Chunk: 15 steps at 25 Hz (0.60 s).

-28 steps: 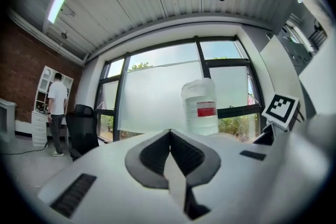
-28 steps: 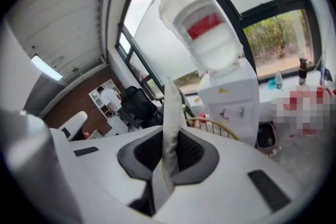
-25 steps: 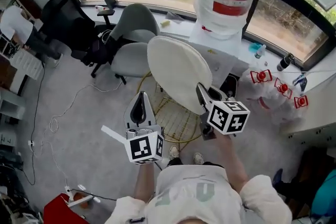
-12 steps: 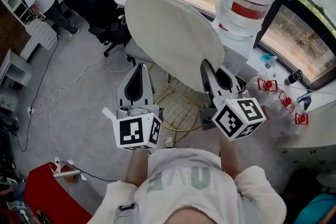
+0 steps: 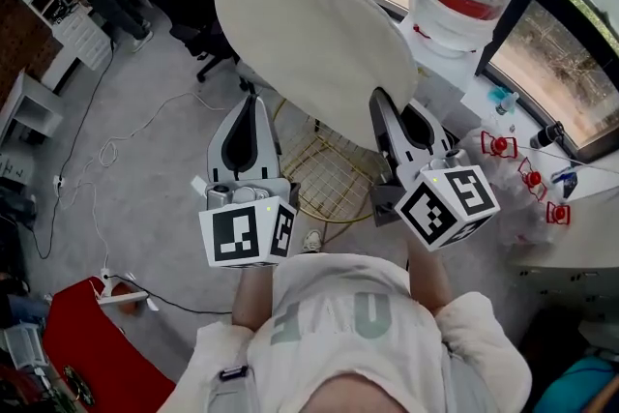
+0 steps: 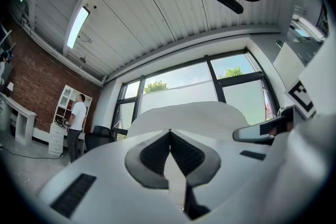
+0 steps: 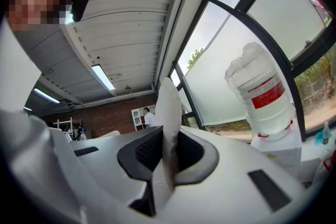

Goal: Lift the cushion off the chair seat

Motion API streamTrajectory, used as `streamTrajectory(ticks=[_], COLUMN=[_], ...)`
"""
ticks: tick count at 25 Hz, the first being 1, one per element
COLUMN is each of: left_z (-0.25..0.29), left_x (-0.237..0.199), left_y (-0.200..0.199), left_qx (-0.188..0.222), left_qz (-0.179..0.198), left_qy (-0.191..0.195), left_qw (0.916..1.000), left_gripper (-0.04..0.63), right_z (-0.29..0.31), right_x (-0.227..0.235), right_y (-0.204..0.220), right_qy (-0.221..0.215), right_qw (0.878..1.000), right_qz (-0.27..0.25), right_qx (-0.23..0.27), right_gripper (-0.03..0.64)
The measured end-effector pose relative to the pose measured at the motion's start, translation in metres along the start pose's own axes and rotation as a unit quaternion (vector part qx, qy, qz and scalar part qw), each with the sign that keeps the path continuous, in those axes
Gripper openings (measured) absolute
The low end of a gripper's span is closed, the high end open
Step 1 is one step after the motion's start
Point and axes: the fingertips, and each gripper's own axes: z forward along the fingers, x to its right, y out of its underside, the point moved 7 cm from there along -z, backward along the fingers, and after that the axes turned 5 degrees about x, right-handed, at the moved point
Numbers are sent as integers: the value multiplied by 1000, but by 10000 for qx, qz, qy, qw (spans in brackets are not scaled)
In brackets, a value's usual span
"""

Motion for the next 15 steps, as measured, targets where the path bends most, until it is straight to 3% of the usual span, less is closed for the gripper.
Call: streamTrajectory(ticks=[15], left_z=[8], left_x=[-1], left_y=[0], left_qx=[5], left_qz=[-66], left_qy=[122], left_qw=[9999], left_gripper=[12], right_z=[-1], right_x=[11], right_y=[-2], right_qy=[194], right_qw=[9998], right_qz=[-56], right_qx=[61], right_gripper=[46])
